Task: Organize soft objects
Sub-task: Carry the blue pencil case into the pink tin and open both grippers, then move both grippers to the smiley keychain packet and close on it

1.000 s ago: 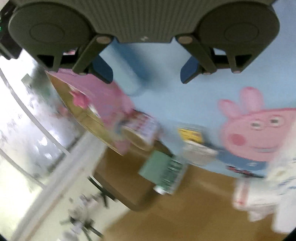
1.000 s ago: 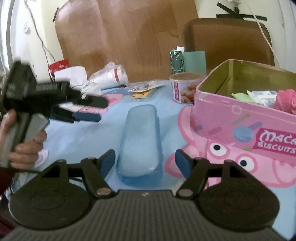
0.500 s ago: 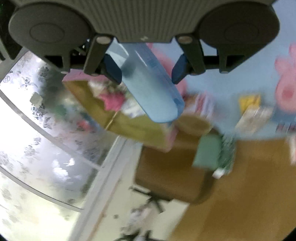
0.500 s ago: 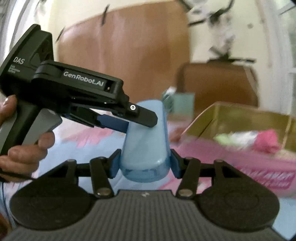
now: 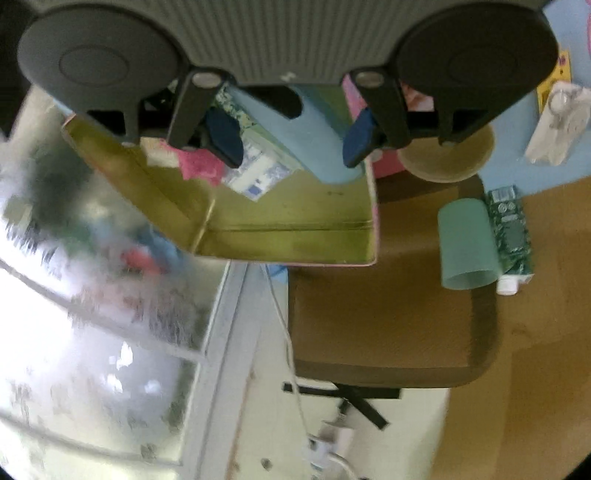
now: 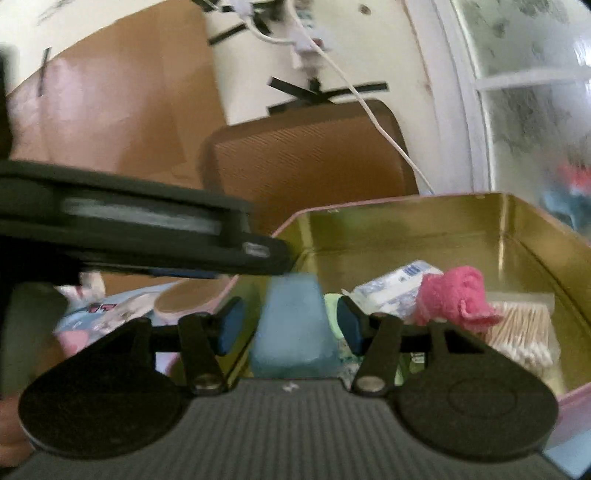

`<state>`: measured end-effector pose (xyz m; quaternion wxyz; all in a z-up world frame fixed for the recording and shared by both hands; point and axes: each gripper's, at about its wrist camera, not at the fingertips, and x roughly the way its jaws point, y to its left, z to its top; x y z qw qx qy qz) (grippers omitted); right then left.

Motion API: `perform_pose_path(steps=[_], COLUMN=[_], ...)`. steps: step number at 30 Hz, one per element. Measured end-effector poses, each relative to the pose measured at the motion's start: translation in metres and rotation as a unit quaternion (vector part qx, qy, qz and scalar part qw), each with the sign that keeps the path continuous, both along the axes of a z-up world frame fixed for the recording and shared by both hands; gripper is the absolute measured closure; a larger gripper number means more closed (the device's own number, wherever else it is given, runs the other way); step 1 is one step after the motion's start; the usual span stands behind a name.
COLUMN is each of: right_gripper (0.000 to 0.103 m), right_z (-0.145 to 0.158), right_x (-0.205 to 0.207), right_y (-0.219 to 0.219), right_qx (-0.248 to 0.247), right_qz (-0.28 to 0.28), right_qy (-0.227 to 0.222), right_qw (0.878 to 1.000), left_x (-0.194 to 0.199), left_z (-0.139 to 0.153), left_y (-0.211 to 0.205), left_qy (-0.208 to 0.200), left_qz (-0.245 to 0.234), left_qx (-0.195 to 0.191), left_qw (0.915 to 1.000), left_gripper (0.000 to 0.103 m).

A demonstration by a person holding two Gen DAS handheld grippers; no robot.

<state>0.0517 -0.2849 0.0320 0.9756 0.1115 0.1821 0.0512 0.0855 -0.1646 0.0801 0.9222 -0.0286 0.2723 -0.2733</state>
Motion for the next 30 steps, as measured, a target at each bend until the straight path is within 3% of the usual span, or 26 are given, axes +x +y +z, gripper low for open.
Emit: perform_pose_path(steps=[2, 8, 13, 17, 22, 28, 30], right_gripper=[0.044, 0.044, 0.045, 0.046, 0.045, 0.044, 0.038], right_z=[-0.001, 0.006, 0.021, 0.022, 0.014, 0.008, 0.008], right_x=[-0.011, -0.063, -0.064, -0.054, -0.033, 0.011, 0.034], right_y=[-0.009, 0.002, 0.048, 0.096, 0.15, 0.199, 0.214], right_qx=[0.026, 0.024, -0.018, -0.043, -0.078, -0.116, -0.111], right_qz=[-0.001, -0.006, 0.075, 0.143, 0.196, 0.208, 0.199], right_qy=[-0.011, -0.064, -0.077, -0.051, 0.004, 0.049, 0.064], right_qw=[1.0, 0.998, 0.994, 0.988, 0.978, 0.97, 0.972], left_x=[-0.011, -0.049, -0.065, -0.067, -0.062, -0.067, -0.07], left_z=[0.003, -0.005, -0.031, -0.055, -0.071, -0.072, -0.072], left_y=[0.021, 0.107, 0.181, 0.227, 0.248, 0.263, 0.27], left_qy=[-0.009, -0.03, -0.012, 0.007, 0.011, 0.01, 0.012], left_qz=[0.009, 0.071, 0.177, 0.243, 0.27, 0.283, 0.29], left_qx=[-0.024, -0.064, -0.051, -0.048, -0.05, -0.083, -0.1], left_qw=[0.9996, 0.995, 0.9828, 0.9689, 0.9614, 0.9555, 0.9516], left_gripper=[0.042, 0.042, 0.042, 0.042, 0.042, 0.037, 0.036])
